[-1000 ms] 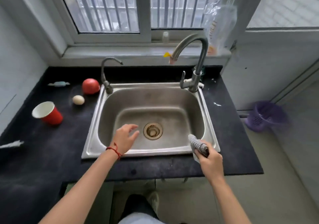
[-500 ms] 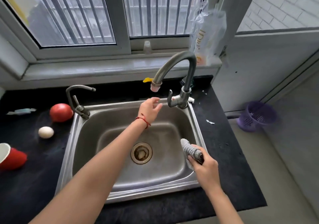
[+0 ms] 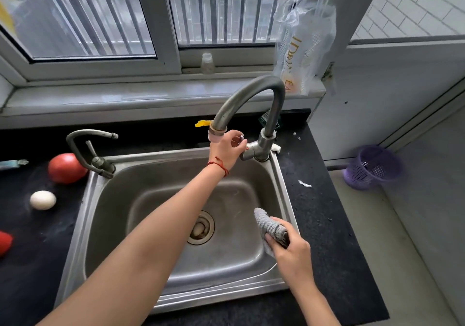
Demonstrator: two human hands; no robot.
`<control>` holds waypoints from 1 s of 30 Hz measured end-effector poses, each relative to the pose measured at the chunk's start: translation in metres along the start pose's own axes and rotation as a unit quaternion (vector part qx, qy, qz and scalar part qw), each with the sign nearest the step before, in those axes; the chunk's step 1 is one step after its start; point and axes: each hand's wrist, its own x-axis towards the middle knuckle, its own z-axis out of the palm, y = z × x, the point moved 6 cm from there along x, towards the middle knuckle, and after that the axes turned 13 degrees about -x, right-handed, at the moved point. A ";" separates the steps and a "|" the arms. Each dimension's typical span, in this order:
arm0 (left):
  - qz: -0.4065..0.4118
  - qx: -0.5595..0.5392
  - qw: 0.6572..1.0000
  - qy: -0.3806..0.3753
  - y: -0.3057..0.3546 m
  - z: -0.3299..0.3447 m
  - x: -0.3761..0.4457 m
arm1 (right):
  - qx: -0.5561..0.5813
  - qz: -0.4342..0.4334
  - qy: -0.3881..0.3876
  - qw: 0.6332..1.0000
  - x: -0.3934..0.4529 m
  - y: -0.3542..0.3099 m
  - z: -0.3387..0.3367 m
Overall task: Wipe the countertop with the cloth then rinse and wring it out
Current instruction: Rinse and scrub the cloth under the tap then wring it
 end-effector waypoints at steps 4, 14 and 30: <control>-0.005 -0.015 1.000 0.013 -0.010 -0.004 -0.001 | 0.000 0.006 0.000 1.000 0.003 0.003 -0.001; -0.020 -0.047 0.999 -0.016 -0.020 -0.011 -0.003 | 0.002 -0.013 0.000 1.000 0.016 -0.008 -0.001; -0.350 -0.206 0.910 -0.085 -0.114 -0.066 -0.107 | 0.412 0.219 -0.164 0.869 0.077 -0.062 0.101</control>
